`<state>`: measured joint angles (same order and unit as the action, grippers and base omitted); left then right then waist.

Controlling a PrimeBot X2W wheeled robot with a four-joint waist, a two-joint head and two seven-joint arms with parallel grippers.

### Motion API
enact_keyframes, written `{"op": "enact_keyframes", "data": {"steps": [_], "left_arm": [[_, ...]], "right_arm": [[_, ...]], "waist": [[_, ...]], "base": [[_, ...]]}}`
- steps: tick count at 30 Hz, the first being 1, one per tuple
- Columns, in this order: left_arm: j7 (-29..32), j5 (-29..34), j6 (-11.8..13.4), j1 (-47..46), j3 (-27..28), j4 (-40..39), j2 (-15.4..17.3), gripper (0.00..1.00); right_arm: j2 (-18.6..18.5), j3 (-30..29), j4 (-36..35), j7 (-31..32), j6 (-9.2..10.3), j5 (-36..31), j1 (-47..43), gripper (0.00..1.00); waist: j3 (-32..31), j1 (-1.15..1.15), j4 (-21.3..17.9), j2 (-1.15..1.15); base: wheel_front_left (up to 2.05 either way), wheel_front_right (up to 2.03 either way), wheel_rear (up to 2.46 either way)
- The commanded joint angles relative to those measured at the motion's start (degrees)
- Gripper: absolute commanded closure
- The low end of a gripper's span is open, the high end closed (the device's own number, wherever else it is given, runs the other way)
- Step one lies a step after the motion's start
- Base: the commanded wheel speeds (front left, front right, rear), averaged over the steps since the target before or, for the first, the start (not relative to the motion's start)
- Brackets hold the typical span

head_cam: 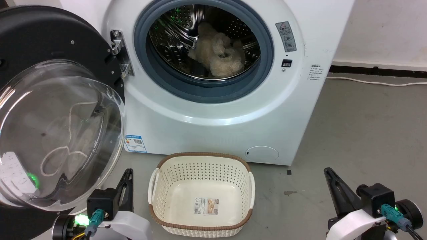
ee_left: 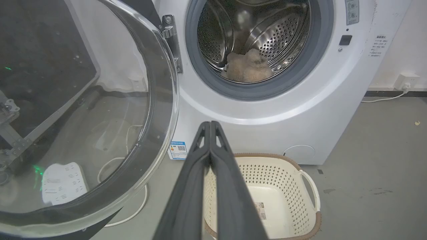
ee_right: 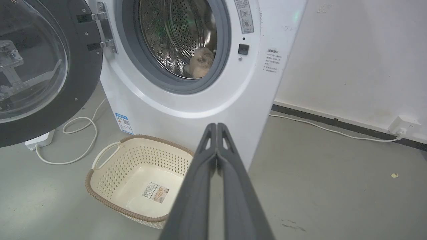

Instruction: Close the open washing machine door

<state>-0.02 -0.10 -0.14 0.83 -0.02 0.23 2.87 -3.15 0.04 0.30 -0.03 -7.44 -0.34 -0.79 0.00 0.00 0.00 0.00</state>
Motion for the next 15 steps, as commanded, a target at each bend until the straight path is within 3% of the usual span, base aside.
{"op": "enact_keyframes", "data": {"steps": [1,3,4,15], "left_arm": [[0.02,0.1,0.14,-0.83,0.02,-0.23,0.0,1.0],[0.02,0.1,0.14,-0.83,0.02,-0.23,0.0,1.0],[-0.01,0.0,-0.01,0.01,-0.01,0.01,0.0,0.0],[-0.89,0.03,-0.05,-0.18,-0.48,0.25,0.01,0.0]], "right_arm": [[0.27,-0.04,-0.3,0.03,-0.05,0.34,0.79,1.0],[0.27,-0.04,-0.3,0.03,-0.05,0.34,0.79,1.0],[0.0,-0.01,0.01,-0.01,0.0,0.0,-0.01,0.0],[-0.08,-0.34,0.34,-0.88,0.0,0.93,-0.28,0.0]], "waist": [[0.0,0.0,0.0,0.0],[0.0,0.0,0.0,0.0],[0.0,0.0,0.0,0.0],[0.05,0.0,0.12,0.0]], "base": [[0.0,0.0,0.0],[0.0,0.0,0.0],[0.0,0.0,0.0],[0.0,0.0,0.0]]}}
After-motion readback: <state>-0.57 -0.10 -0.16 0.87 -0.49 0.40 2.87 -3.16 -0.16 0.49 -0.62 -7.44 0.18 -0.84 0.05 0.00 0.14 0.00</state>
